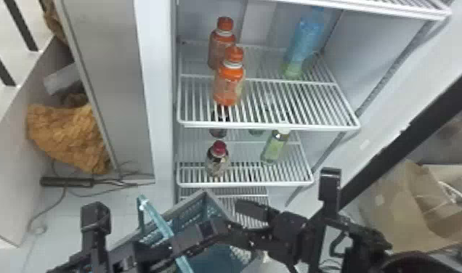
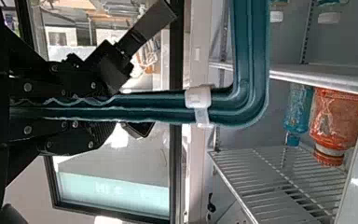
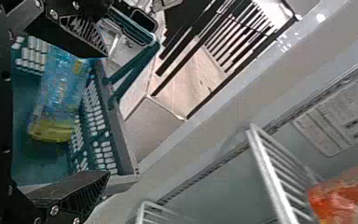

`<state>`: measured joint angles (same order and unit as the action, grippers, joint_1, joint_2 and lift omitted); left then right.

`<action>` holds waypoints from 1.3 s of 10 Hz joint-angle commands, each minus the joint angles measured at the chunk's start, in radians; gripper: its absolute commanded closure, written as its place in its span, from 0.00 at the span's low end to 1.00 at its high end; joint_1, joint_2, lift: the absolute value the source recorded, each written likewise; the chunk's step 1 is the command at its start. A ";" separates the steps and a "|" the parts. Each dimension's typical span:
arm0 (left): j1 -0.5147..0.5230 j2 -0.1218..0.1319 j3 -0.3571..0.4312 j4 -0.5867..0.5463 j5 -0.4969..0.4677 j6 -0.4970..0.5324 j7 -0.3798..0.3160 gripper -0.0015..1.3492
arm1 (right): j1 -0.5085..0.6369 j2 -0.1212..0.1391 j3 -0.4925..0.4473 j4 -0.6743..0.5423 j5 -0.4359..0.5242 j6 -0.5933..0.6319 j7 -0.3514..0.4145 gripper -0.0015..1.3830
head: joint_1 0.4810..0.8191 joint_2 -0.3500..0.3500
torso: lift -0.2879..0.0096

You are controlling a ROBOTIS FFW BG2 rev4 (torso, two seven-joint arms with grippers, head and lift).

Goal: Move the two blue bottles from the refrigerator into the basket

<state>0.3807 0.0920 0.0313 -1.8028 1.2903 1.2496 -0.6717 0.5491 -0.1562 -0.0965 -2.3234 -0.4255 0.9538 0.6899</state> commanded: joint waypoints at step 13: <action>0.000 0.000 -0.005 0.000 0.000 0.002 0.003 0.89 | -0.127 0.067 -0.252 0.008 0.019 -0.446 -0.099 0.11 | 0.63 0.00 | 0.93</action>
<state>0.3803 0.0920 0.0259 -1.8027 1.2902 1.2517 -0.6686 0.4342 -0.0897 -0.3429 -2.3257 -0.4139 0.5166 0.5911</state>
